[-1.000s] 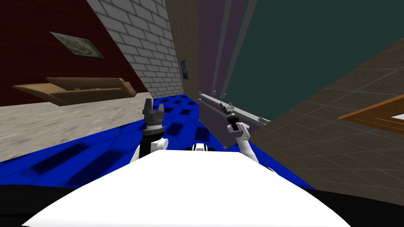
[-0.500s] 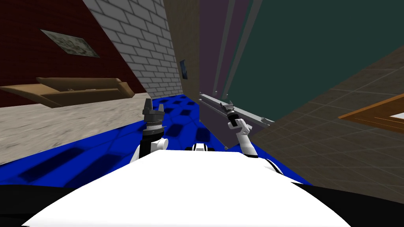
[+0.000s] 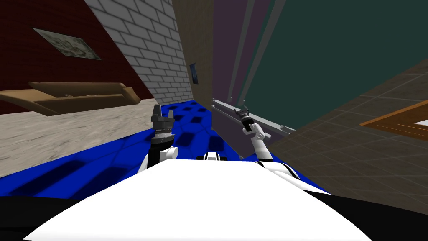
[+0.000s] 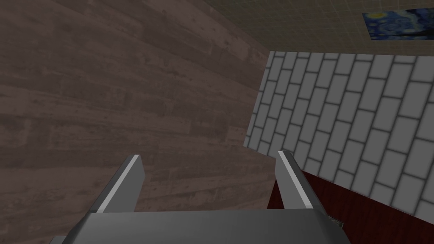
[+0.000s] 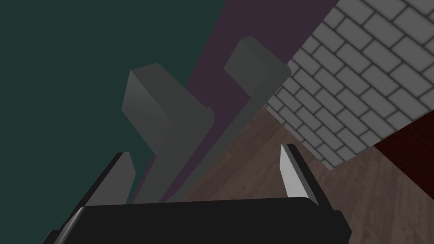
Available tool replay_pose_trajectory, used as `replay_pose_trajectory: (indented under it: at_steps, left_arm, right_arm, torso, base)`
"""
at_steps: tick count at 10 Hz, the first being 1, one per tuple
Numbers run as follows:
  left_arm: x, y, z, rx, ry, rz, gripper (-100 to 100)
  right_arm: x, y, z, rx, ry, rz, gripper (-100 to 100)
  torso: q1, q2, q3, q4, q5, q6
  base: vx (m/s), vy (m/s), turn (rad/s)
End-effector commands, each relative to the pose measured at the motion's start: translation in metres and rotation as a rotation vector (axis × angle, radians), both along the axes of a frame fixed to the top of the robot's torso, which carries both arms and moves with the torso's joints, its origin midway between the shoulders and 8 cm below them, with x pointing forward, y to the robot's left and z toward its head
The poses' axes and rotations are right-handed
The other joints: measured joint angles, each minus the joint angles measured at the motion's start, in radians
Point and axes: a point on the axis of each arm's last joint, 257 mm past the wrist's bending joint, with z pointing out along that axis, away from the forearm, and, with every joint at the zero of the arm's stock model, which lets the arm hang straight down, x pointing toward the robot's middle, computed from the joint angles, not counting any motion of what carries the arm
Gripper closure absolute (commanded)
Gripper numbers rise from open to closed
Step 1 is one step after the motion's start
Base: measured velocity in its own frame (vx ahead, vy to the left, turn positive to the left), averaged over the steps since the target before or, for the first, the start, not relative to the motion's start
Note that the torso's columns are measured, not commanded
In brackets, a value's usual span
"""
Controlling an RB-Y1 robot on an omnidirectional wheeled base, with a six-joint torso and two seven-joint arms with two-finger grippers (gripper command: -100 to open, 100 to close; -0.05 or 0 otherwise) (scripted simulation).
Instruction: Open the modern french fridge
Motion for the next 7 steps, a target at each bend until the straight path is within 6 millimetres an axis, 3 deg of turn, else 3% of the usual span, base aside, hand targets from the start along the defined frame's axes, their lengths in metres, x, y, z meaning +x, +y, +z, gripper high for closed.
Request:
replay_pose_trajectory:
  at_steps: [1,6,7]
  left_arm:
    - [0.000,0.000,0.000,0.000,0.000,0.000,0]
    - [0.000,0.000,0.000,0.000,0.000,0.000,0]
    - [0.000,0.000,0.000,0.000,0.000,0.000,0]
  right_arm:
    - [0.014,-0.014,0.003,-0.127,0.004,-0.064,-100]
    - [0.035,-0.043,0.016,-0.341,0.005,-0.174,-100]
    - [0.031,-0.040,0.013,-0.312,0.005,-0.157,-100]
  torso:
    - [-0.001,0.000,0.000,0.000,0.000,0.000]
    - [0.001,0.001,0.001,0.000,0.000,0.000]
    - [0.001,0.001,0.000,0.000,0.000,0.000]
  base:
    - [0.041,0.063,-0.038]
    - [0.031,0.062,-0.030]
    - [0.009,0.020,-0.012]
